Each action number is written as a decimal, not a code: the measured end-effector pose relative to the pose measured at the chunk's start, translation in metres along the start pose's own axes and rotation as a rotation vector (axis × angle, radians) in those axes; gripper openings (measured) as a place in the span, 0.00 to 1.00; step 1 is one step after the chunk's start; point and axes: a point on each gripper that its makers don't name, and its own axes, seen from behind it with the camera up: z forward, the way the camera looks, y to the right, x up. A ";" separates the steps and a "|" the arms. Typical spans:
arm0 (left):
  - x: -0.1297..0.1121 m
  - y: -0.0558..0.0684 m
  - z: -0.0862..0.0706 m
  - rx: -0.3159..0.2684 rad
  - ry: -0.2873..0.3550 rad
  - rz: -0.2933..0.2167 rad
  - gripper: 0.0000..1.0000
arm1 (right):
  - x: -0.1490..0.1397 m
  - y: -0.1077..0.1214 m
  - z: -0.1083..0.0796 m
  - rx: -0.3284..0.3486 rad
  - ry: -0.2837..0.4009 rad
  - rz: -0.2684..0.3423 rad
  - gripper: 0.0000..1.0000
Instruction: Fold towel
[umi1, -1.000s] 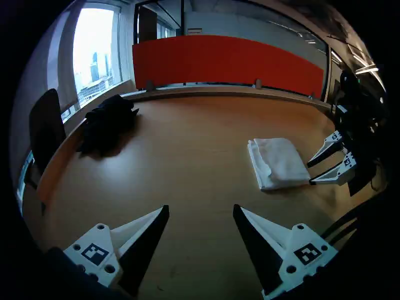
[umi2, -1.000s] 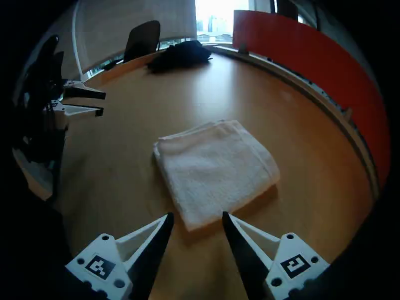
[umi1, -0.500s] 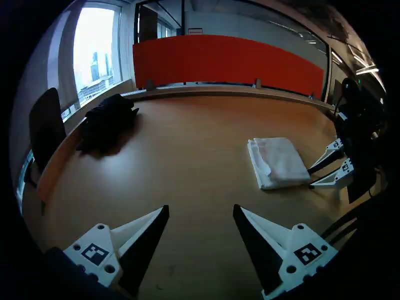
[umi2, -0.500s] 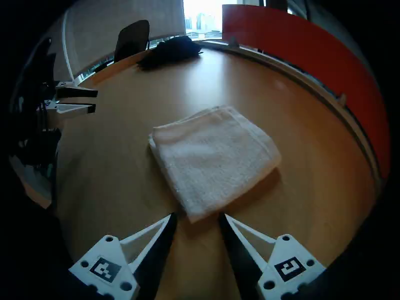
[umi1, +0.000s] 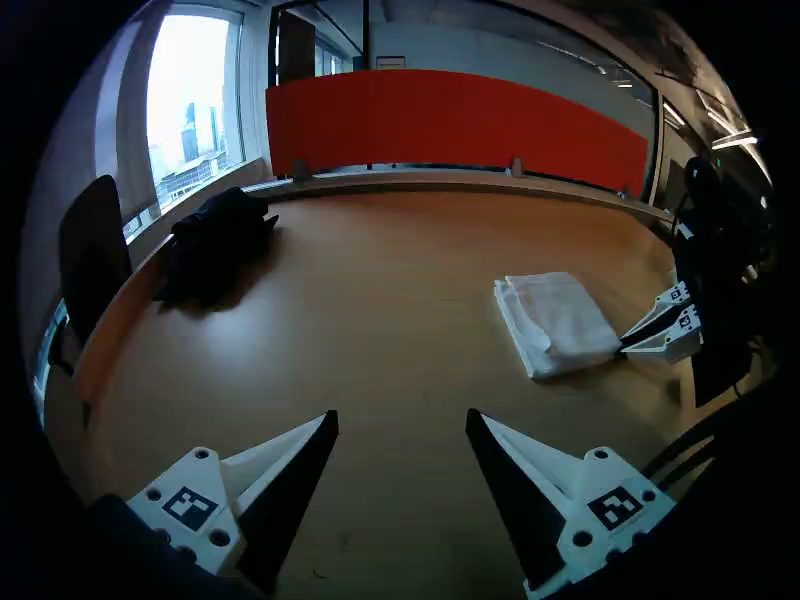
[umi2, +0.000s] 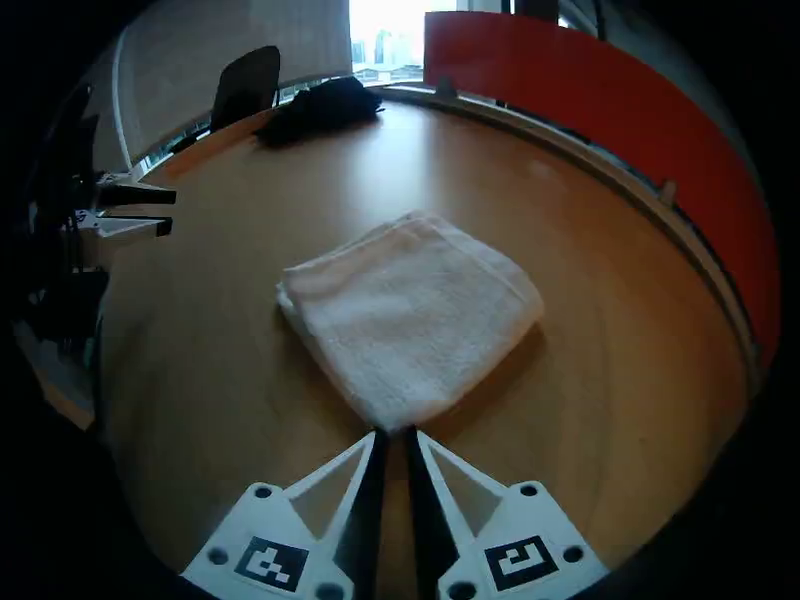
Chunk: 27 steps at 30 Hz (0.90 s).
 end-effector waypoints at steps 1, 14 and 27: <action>0.000 0.000 0.000 0.000 0.000 0.000 0.95 | 0.000 0.001 -0.001 -0.002 0.000 0.000 0.13; 0.002 0.002 0.001 -0.007 0.002 0.002 0.95 | 0.010 0.008 -0.006 -0.017 0.025 -0.002 0.06; 0.003 0.002 0.001 -0.003 0.008 -0.006 0.95 | 0.057 0.020 -0.023 -0.039 0.117 -0.010 0.05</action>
